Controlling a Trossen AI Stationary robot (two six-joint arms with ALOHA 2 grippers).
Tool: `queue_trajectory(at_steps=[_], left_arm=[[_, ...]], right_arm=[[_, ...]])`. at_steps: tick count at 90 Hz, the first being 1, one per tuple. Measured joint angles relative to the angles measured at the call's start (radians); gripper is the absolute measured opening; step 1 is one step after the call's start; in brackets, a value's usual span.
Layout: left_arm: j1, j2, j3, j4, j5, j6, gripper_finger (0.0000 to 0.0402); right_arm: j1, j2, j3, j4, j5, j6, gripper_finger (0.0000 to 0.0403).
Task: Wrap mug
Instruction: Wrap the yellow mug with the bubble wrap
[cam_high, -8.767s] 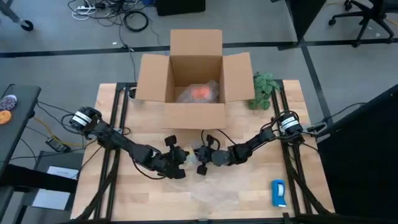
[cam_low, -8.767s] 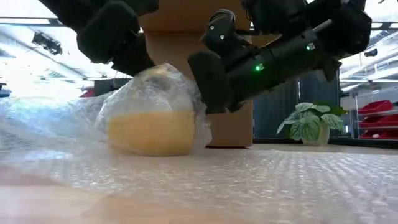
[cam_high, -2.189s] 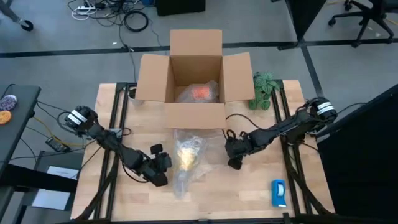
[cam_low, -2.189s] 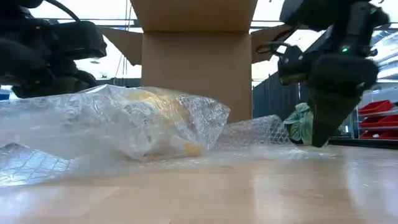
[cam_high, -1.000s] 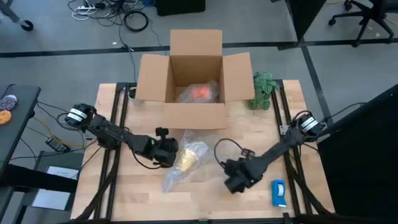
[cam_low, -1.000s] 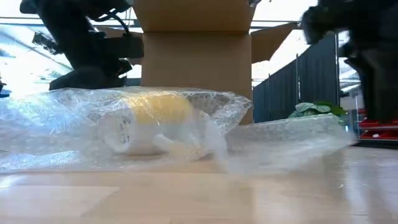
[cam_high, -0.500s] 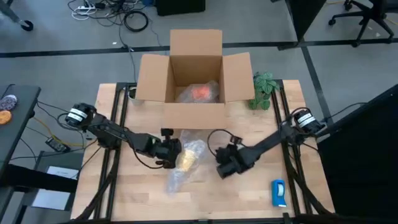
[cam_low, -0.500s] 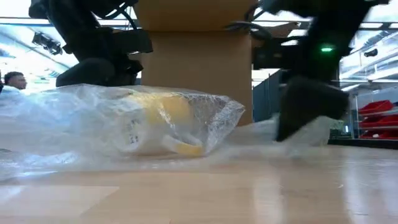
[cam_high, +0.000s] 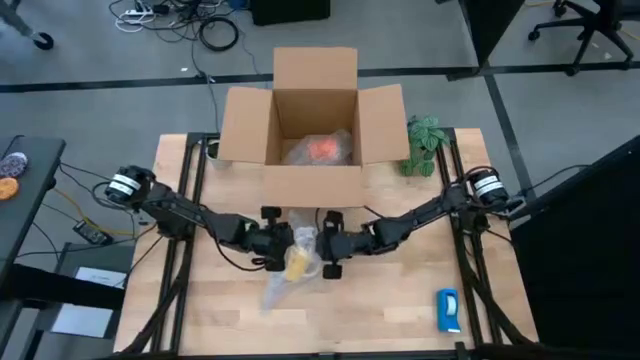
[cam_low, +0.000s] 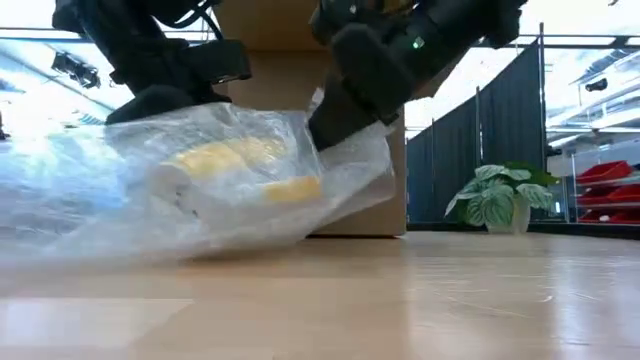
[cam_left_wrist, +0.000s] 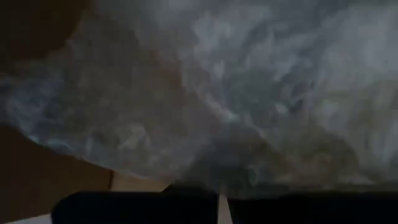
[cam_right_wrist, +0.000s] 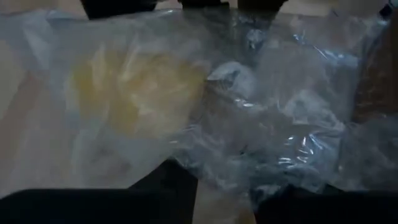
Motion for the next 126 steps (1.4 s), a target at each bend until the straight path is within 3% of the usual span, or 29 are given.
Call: queue_trajectory(at_steps=[30, 46, 67, 85, 111, 126], left_arm=[[0.037, 0.0, 0.0, 0.155, -0.002, 0.117, 0.0], [0.042, 0.0, 0.001, 0.206, 0.017, 0.176, 0.0], [0.043, 0.0, 0.005, 0.194, 0.038, 0.171, 0.0], [0.043, 0.0, 0.078, 0.004, 0.019, 0.212, 0.0], [0.043, 0.0, 0.299, -0.302, -0.039, 0.229, 0.0], [0.023, -0.001, 0.353, -0.45, -0.039, 0.122, 0.0]], right_arm=[[0.007, 0.003, 0.0, 0.044, -0.072, 0.011, 0.0085], [0.008, 0.11, 0.001, 0.157, -0.103, 0.026, 0.0082], [0.001, 0.214, 0.002, 0.339, -0.049, 0.011, 0.0077], [-0.001, 0.218, 0.002, 0.339, -0.046, 0.011, 0.0077], [-0.001, 0.218, 0.002, 0.324, -0.053, 0.029, 0.0077], [-0.001, 0.218, 0.002, 0.306, -0.052, 0.028, 0.0077]])
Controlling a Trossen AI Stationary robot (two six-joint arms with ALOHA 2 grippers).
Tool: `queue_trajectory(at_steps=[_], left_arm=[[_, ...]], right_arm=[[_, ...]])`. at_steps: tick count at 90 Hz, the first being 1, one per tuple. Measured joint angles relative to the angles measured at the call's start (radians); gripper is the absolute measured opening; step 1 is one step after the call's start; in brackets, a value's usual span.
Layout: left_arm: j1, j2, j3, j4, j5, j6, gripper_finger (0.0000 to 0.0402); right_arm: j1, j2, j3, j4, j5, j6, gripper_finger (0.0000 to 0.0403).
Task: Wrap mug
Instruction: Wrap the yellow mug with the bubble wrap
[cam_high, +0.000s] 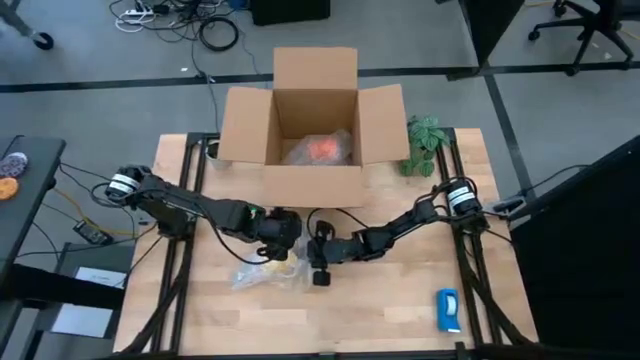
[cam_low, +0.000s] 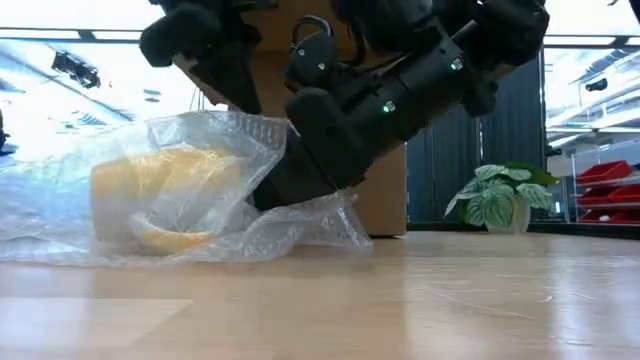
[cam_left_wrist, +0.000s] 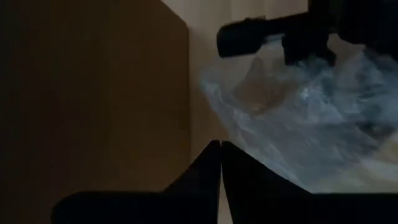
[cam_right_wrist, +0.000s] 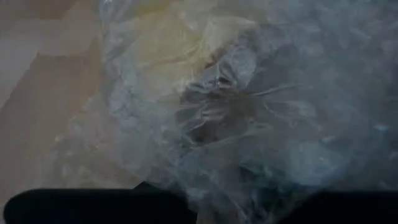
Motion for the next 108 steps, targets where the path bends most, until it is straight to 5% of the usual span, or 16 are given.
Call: queue_trajectory(at_steps=[45, 83, 108], left_arm=[[-0.043, 0.034, -0.237, 0.459, 0.107, -0.134, 0.0], [-0.042, 0.039, -0.286, 0.537, 0.133, -0.135, 0.0], [-0.043, 0.045, -0.288, 0.552, 0.158, -0.115, 0.0]], right_arm=[[0.006, -0.039, 0.0, 0.009, 0.047, -0.095, 0.0077], [0.029, -0.075, -0.002, -0.013, 0.12, -0.178, 0.0077], [0.059, -0.095, 0.001, -0.123, 0.141, -0.09, 0.0077]])
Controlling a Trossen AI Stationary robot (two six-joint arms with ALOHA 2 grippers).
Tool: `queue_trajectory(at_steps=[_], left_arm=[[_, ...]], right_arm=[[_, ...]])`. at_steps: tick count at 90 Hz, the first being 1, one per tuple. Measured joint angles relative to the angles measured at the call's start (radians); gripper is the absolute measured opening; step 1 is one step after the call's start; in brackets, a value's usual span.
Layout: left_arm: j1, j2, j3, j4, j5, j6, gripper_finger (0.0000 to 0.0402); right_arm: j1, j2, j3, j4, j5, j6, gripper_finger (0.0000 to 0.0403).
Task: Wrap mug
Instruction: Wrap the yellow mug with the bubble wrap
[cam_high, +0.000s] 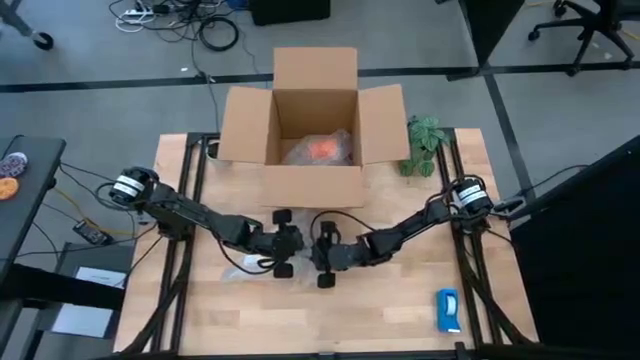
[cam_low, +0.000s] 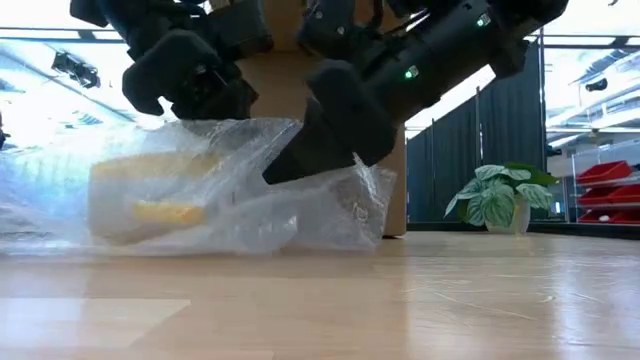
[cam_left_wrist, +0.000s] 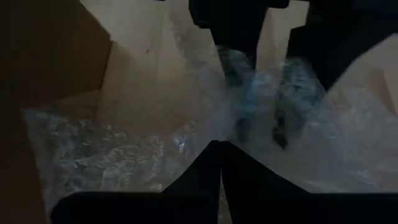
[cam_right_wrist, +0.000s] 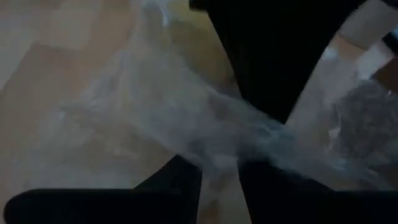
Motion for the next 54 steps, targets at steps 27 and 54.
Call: queue_trajectory(at_steps=[27, 54], left_arm=[[-0.001, 0.036, 0.001, 0.043, 0.05, 0.022, 0.0], [-0.01, 0.033, 0.08, -0.043, 0.05, 0.063, 0.0]], right_arm=[[0.033, -0.119, 0.0, -0.011, 0.074, -0.097, 0.0077], [-0.012, -0.076, 0.0, -0.015, 0.024, -0.067, 0.0075]])
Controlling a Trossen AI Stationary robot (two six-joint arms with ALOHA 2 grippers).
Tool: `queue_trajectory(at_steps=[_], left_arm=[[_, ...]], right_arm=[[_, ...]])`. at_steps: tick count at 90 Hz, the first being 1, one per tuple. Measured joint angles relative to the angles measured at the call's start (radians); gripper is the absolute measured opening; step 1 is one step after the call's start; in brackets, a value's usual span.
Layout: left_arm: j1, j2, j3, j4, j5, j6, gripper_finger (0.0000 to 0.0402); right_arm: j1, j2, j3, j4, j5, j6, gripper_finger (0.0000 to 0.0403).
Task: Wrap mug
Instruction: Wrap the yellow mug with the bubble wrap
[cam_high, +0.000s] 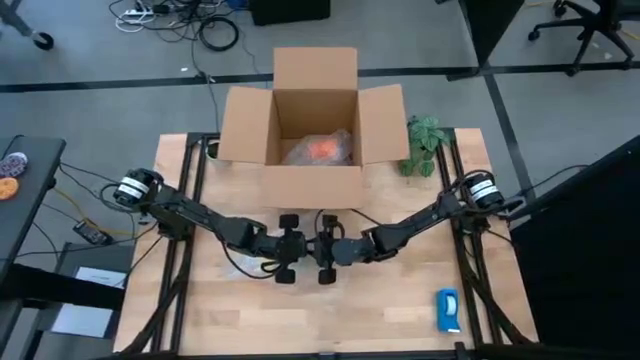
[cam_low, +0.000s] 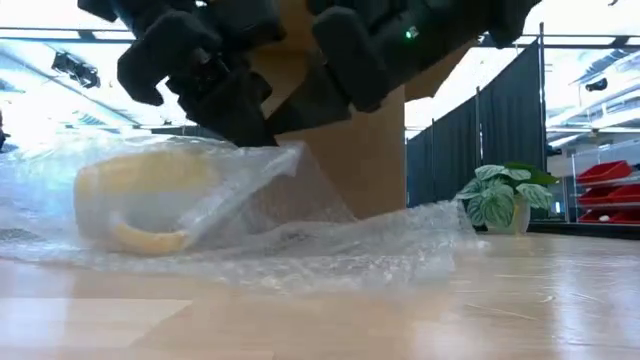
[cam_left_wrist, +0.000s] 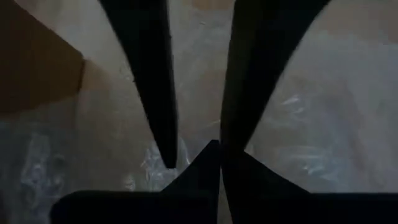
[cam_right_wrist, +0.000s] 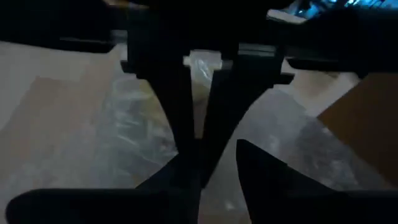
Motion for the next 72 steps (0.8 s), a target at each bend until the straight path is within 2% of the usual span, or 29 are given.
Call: queue_trajectory(at_steps=[8, 17, 27, 35, 45, 51, 60, 67, 72], left_arm=[[0.001, 0.0, 0.02, -0.038, -0.009, 0.0, 0.0], [-0.003, -0.002, 0.025, -0.049, -0.006, -0.003, 0.0], [-0.008, -0.002, 0.04, -0.061, -0.008, -0.006, 0.0], [-0.018, -0.004, 0.086, -0.124, -0.016, -0.01, 0.0], [-0.048, -0.034, 0.158, -0.278, -0.016, -0.04, 0.0], [-0.073, -0.061, 0.194, -0.386, -0.019, -0.079, 0.0], [-0.115, -0.111, 0.21, -0.554, -0.038, -0.177, 0.0], [-0.146, -0.148, 0.199, -0.683, -0.077, -0.307, 0.0], [-0.166, -0.172, 0.17, -0.765, -0.105, -0.415, 0.0]], right_arm=[[0.01, -0.034, 0.0, -0.069, 0.031, -0.013, 0.0075], [0.039, -0.13, -0.002, -0.267, 0.071, 0.021, 0.0075], [0.068, -0.238, 0.0, -0.626, 0.068, 0.241, 0.0075], [0.093, -0.271, -0.008, -0.915, 0.065, 0.454, 0.0075], [0.12, -0.28, -0.049, -1.113, 0.047, 0.647, 0.0075], [0.13, -0.276, -0.111, -1.142, 0.02, 0.707, 0.0075], [0.122, -0.276, -0.209, -1.064, 0.03, 0.749, 0.0075], [0.101, -0.276, -0.278, -0.972, 0.061, 0.758, 0.0075], [0.077, -0.276, -0.326, -0.842, 0.069, 0.727, 0.0075]])
